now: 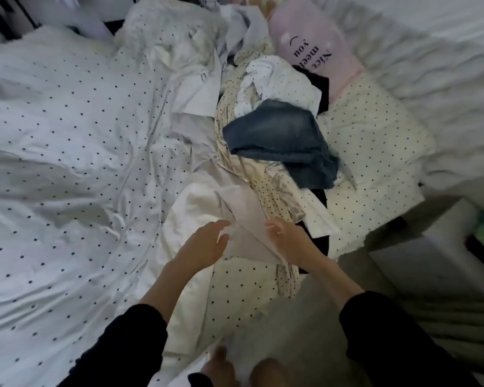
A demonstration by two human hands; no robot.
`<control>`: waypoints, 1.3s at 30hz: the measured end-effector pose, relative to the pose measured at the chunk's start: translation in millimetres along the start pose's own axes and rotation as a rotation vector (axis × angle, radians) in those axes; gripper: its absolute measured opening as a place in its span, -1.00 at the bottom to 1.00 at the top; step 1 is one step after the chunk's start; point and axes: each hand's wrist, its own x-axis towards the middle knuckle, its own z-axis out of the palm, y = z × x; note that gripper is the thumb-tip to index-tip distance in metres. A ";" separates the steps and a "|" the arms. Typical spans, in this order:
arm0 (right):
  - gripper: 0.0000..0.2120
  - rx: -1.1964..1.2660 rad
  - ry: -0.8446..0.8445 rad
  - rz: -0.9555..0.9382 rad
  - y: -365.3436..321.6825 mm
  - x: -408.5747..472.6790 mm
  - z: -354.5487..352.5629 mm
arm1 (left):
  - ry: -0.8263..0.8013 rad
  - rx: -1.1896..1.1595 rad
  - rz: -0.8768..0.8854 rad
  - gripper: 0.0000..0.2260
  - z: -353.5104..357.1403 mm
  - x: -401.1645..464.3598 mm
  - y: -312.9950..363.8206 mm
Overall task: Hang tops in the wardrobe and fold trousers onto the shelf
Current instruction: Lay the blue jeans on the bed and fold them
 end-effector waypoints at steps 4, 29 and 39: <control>-0.64 -0.008 0.013 0.004 27.3 40.6 -41.8 | -0.013 0.046 0.018 -0.65 -3.3 58.4 31.3; -0.35 -0.625 0.146 -0.091 208.0 423.1 -182.8 | 0.125 0.326 -0.151 -0.48 67.1 372.8 101.3; -0.66 -0.091 0.403 -0.414 179.4 344.6 -198.4 | 0.258 0.278 0.007 -0.29 67.8 372.9 139.7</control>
